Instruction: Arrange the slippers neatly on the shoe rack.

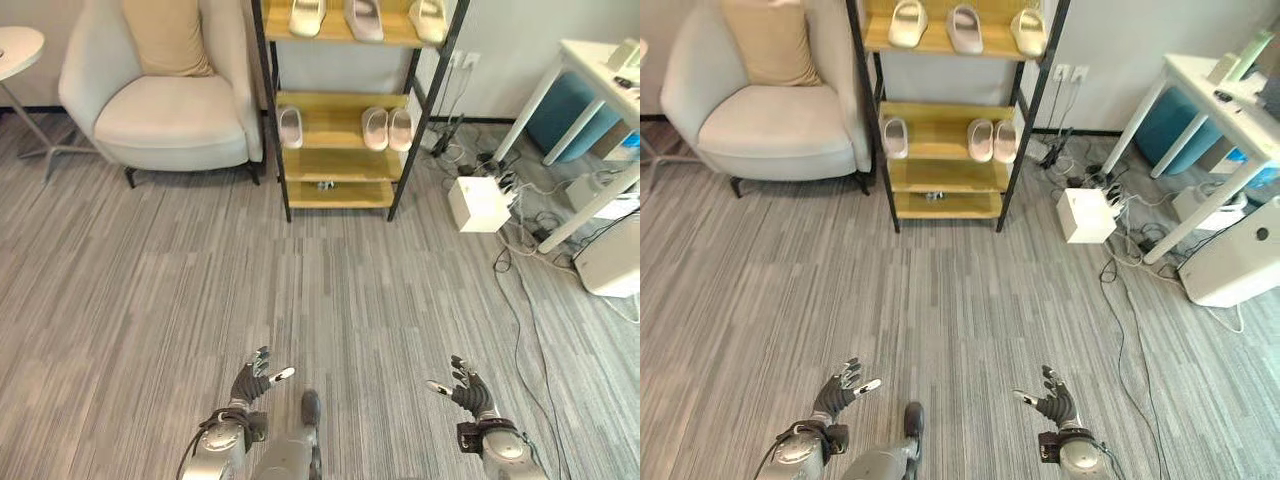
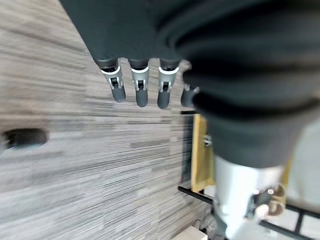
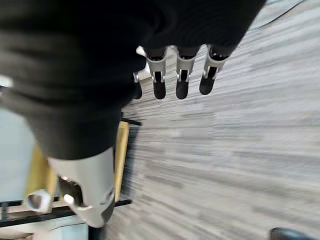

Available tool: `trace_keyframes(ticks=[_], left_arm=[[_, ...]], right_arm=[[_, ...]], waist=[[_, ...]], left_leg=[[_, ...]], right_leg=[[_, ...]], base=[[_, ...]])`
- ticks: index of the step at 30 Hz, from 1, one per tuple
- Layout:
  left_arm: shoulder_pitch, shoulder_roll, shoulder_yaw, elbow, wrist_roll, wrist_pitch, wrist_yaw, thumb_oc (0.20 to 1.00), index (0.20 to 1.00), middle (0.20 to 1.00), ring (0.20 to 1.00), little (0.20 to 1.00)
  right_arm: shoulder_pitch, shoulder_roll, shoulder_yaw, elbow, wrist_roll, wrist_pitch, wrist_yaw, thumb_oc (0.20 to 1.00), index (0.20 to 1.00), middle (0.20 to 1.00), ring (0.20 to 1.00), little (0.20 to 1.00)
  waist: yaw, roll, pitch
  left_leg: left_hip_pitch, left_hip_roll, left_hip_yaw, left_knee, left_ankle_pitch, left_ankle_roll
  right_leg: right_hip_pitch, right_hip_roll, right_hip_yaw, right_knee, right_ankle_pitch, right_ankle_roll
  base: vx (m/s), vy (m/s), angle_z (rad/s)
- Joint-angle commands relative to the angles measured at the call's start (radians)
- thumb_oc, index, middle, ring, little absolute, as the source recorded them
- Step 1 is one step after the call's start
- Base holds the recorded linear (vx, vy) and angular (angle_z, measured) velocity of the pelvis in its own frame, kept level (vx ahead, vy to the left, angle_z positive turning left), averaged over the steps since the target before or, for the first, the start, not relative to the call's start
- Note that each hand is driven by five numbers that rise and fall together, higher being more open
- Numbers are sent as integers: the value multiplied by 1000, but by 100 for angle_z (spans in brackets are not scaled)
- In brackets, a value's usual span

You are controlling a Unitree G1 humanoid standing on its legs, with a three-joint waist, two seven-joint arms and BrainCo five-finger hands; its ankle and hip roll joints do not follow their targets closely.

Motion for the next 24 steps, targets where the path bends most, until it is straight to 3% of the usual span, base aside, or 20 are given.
trace_keyframes(ticks=[1, 2, 3, 4, 7, 11, 14, 15, 16, 17, 19, 20, 22, 23, 24], left_arm=[[26, 9, -15, -63, 39, -26, -12, 1000, 1000, 1000, 1000, 1000], [22, 18, -17, -68, 39, -28, -10, 1000, 1000, 1000, 1000, 1000], [21, 24, -17, -72, 44, -27, -10, 1000, 1000, 1000, 1000, 1000], [21, 23, -18, -76, 46, -26, -11, 1000, 1000, 1000, 1000, 1000], [14, 26, -22, -87, 42, -30, -16, 1000, 1000, 1000, 1000, 1000], [-13, 25, -30, -93, 43, -35, -10, 1000, 1000, 1000, 1000, 1000], [-14, 27, -34, -102, 54, -45, -12, 1000, 1000, 1000, 1000, 1000], [-14, 27, -34, -102, 54, -45, -12, 1000, 1000, 1000, 1000, 1000], [-25, 19, -35, -112, 47, -46, -8, 1000, 1000, 1000, 1000, 1000], [-30, 14, -38, -116, 36, -48, -8, 1000, 1000, 1000, 1000, 1000], [-34, 11, -38, -154, -5, -53, -5, 1000, 1000, 1000, 1000, 1000], [-38, 10, -38, -166, -17, -54, -2, 1000, 1000, 1000, 1000, 1000], [-43, 6, -37, -176, -26, -56, 4, 1000, 1000, 1000, 1000, 1000], [-43, 6, -37, -176, -26, -56, 4, 1000, 1000, 1000, 1000, 1000], [-42, 0, -45, -168, -15, -53, 5, 1000, 1000, 1000, 1000, 1000]], right_arm=[[-22, -32, -28, -19, -23, -20, 5, 1000, 1000, 1000, 1000, 1000], [-25, -31, -22, -28, -24, -20, 4, 1000, 1000, 1000, 1000, 1000], [-21, -24, -19, -35, -30, -20, 4, 1000, 1000, 1000, 1000, 1000], [-19, -21, -19, -36, -30, -21, 6, 1000, 1000, 1000, 1000, 1000], [-28, -23, -19, -43, -27, -23, 5, 1000, 1000, 1000, 1000, 1000], [-41, -25, -19, -20, -22, -15, -4, 1000, 1000, 1000, 1000, 1000], [-23, -28, -15, -28, -34, -12, 1, 1000, 1000, 1000, 1000, 1000], [-22, -28, -15, -28, -34, -12, 1, 1000, 1000, 1000, 1000, 1000], [-14, -33, -18, -37, -28, -16, 10, 1000, 1000, 1000, 1000, 1000], [-11, -42, -17, -33, -18, -33, 11, 1000, 1000, 1000, 1000, 1000], [-10, -71, -24, -45, 4, -42, 12, 1000, 1000, 1000, 1000, 1000], [-12, -76, -26, -49, 8, -42, 10, 1000, 1000, 1000, 1000, 1000], [-13, -83, -28, -47, 12, -39, 7, 1000, 1000, 1000, 1000, 1000], [-13, -83, -28, -46, 12, -40, 7, 1000, 1000, 1000, 1000, 1000], [-19, -84, -28, -40, 16, -42, 6, 1000, 1000, 1000, 1000, 1000]], waist=[[16, 34, -27], [9, 41, -13], [2, 53, -4], [-2, 60, -1], [-18, 64, 5], [-47, 57, 21], [-58, 46, 13], [-58, 46, 13], [-68, 45, 0], [-74, 52, -6], [-62, 51, 7], [-54, 45, 17], [-34, 25, 29], [-34, 26, 31], [-21, 21, 27]], left_leg=[[49, 72, -13, 54, -133, -96], [66, 69, -5, 58, -148, -84], [100, 75, -6, 46, -165, -76], [118, 81, -6, 37, -171, -77], [162, 88, -3, 20, -197, -90], [248, 112, -10, -1, -237, -129], [280, 124, -12, -1, -265, -145], [281, 125, -12, -1, -265, -145], [301, 157, -19, 26, -288, -160], [289, 182, -27, 78, -275, -176], [171, 184, -74, 355, -184, -190], [136, 173, -93, 417, -157, -188], [41, 133, -100, 420, -196, -171], [42, 134, -100, 423, -200, -170], [5, 120, -80, 333, -234, -156]], right_leg=[[-171, -15, 23, 119, 79, 49], [-227, -24, 23, 230, 134, 72], [-290, -31, 5, 321, 155, 73], [-319, -35, -11, 321, 152, 62], [-343, -58, -68, 170, 129, 43], [-412, -77, -97, -78, 219, 63], [-392, -78, -95, -118, 248, 67], [-390, -78, -95, -119, 248, 67], [-382, -68, -86, -83, 236, 56], [-370, -55, -84, -78, 225, 38], [-302, -19, -88, -80, 177, -21], [-282, -13, -87, -83, 161, -35], [-233, -12, -71, -93, 122, -46], [-230, -11, -72, -94, 120, -45], [-200, -9, -75, -108, 99, -40]], base=[[128, 144, -7], [189, 130, 4], [238, 98, 4], [253, 31, 9], [247, -91, 5], [302, -204, 1], [241, -203, 9], [308, -273, 27], [343, -313, 27], [453, -463, 24], [361, -401, 55], [370, -294, 22], [286, -133, -26], [312, -39, -1], [304, 9, 5]])
